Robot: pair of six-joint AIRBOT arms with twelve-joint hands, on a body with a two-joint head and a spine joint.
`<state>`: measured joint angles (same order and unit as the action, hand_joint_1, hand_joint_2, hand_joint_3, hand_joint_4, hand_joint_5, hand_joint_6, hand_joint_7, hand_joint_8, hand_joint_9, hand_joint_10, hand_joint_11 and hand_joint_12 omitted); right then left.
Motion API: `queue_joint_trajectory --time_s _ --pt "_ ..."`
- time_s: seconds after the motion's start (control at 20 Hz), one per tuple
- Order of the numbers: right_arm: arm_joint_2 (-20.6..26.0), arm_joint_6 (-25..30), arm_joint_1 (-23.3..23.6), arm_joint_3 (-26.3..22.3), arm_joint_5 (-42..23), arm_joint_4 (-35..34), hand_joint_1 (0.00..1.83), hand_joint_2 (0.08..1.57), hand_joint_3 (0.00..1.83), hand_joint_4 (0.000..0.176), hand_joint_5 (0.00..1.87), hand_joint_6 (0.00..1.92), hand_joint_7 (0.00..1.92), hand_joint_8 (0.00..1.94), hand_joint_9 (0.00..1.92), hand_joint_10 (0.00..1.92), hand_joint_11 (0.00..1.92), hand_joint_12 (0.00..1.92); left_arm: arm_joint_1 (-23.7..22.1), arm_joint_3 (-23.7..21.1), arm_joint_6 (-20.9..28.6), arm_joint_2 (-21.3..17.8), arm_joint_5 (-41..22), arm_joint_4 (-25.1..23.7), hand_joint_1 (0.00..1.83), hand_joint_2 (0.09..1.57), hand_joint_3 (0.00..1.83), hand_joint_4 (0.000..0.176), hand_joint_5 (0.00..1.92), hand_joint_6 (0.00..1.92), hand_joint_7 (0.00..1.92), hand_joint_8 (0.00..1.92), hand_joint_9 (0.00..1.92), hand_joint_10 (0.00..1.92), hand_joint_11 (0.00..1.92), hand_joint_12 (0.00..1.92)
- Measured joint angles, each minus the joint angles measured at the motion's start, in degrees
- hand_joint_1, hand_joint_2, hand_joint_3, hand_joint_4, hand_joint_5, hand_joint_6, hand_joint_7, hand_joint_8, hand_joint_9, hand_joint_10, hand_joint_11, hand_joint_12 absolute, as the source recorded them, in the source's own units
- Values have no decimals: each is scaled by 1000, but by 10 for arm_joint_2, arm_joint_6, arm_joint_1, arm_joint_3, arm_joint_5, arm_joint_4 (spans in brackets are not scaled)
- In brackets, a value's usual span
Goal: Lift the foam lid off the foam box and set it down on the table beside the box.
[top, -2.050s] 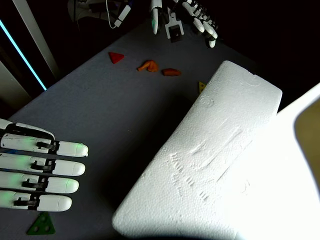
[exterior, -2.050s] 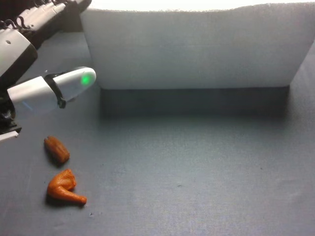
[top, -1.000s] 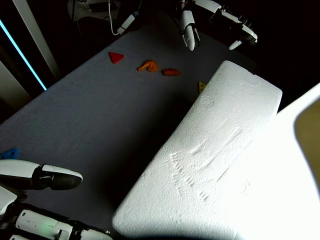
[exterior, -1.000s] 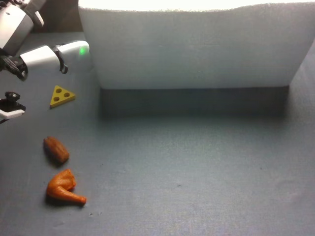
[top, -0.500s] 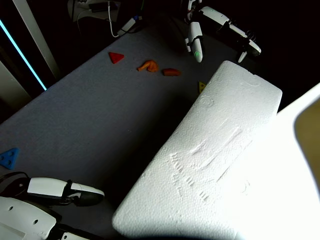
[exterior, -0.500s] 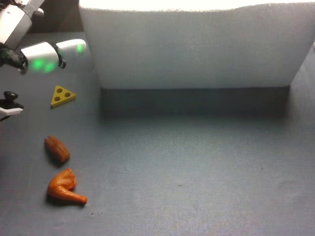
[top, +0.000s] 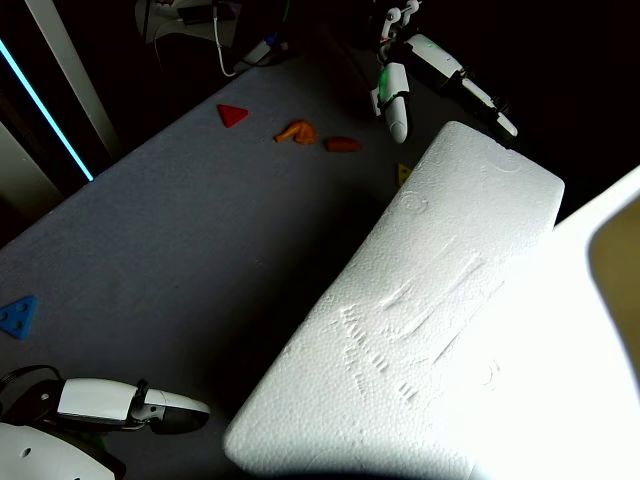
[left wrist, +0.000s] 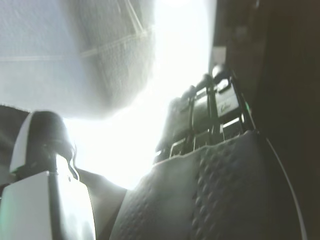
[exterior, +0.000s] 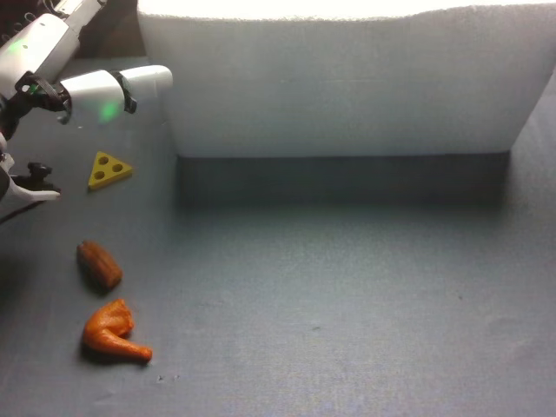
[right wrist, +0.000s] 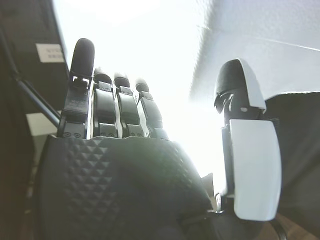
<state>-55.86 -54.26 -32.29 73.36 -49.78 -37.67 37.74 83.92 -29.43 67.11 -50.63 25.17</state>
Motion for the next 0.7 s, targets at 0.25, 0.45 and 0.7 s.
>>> queue_joint_trajectory --time_s 0.25,0.45,0.7 --pt "-18 1 7 10 17 2 558 1125 1 0 0 0 0 0 0 0 0 0 -20 8 -14 7 33 -22 542 1060 7 0 0 0 0 0 0 0 10 6" --pt "-22 2 17 16 23 8 519 1128 1 0 0 0 0 0 0 0 0 0 -28 18 -16 10 49 -20 533 1079 11 0 0 0 0 0 0 0 67 37" --pt "-24 2 28 18 25 14 510 1123 0 0 0 0 0 0 0 0 0 0 -35 25 -16 19 56 -23 535 1070 0 0 17 2 0 0 0 0 0 291"
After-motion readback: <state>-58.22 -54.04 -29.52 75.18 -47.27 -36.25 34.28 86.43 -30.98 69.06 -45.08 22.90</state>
